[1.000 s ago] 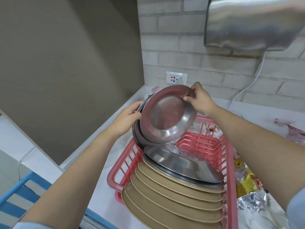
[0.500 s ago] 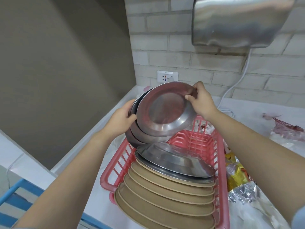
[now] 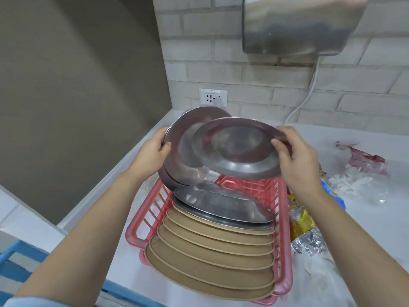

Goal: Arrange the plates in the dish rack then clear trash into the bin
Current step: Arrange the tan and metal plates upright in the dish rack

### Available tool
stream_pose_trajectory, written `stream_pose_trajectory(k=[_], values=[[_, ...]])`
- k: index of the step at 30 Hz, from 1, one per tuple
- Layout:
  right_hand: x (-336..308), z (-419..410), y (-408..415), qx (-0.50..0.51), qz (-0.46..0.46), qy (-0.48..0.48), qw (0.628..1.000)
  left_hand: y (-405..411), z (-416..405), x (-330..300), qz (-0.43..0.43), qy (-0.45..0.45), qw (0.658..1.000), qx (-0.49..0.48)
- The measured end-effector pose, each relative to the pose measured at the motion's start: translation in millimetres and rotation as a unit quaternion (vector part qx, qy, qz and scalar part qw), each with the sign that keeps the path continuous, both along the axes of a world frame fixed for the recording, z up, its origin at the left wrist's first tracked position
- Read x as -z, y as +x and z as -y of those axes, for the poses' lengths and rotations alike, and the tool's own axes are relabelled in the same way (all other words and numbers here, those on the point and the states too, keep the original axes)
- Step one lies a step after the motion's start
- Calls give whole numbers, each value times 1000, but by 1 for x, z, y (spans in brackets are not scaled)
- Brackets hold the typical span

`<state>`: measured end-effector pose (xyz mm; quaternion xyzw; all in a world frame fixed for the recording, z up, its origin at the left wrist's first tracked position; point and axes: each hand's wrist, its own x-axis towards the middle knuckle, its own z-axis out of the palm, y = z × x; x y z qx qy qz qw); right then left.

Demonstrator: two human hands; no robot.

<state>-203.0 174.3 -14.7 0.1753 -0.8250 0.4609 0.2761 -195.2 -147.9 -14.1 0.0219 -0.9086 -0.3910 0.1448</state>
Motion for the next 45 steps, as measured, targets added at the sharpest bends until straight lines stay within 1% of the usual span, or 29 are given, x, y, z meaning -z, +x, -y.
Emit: stream_pose_trajectory(k=[5, 13, 15, 19, 22, 26, 33, 41, 43, 45], values=[[18, 5, 10, 6, -13, 61, 998, 1, -1, -1, -1, 3, 1000, 5], [34, 14, 36, -91, -15, 107, 990, 4, -3, 0, -15, 11, 1000, 1], [36, 16, 41, -103, 4, 91, 991, 4, -4, 2, -27, 12, 1000, -5], [34, 13, 49, -134, 77, 75, 985, 3, -5, 5, -53, 20, 998, -24], [29, 9, 54, -182, 130, 94, 970, 0, -3, 2, -67, 30, 997, -29], [25, 3, 59, -200, 186, 136, 952, -1, -3, -2, -72, 31, 997, -8], [18, 2, 62, -226, 221, 150, 937, -4, -4, -6, -67, 18, 998, 8], [16, -4, 52, -276, 266, 196, 903, -3, -10, -13, -80, 30, 996, 12], [9, -3, 49, -290, 276, 188, 897, -2, -9, -13, -82, 35, 996, 16], [-1, 2, 44, -283, 268, 148, 909, -3, -9, -13, -85, 36, 996, 18]])
